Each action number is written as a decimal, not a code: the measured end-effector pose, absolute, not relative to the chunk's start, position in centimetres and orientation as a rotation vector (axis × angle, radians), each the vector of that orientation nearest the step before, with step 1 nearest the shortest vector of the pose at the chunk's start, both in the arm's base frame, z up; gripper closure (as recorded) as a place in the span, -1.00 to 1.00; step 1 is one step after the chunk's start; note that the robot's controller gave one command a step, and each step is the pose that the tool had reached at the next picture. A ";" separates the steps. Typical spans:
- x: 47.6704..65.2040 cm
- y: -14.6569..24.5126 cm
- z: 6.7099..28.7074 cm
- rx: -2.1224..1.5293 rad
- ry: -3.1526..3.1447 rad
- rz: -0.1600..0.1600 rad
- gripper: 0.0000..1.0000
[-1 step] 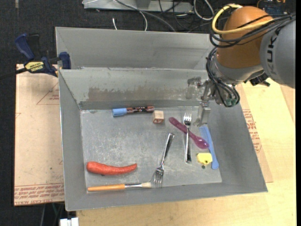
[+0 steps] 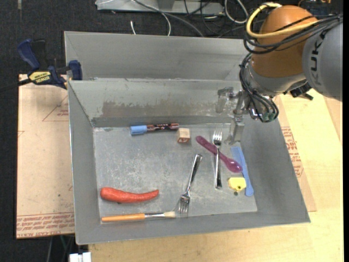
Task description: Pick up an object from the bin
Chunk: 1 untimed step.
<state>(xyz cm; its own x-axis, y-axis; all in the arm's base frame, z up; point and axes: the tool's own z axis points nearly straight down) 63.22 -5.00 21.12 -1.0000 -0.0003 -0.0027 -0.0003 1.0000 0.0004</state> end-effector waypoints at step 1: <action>63.5 -6.7 11.5 -1.011 2.969 0.000 -1.00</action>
Offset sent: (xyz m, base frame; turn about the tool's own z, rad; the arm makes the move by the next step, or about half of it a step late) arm -0.0072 -0.0160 -0.0512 0.3998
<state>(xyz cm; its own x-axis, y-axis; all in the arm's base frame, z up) 63.47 -6.72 11.51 -0.7923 -0.6101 -0.0051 -0.6101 0.7923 -0.0020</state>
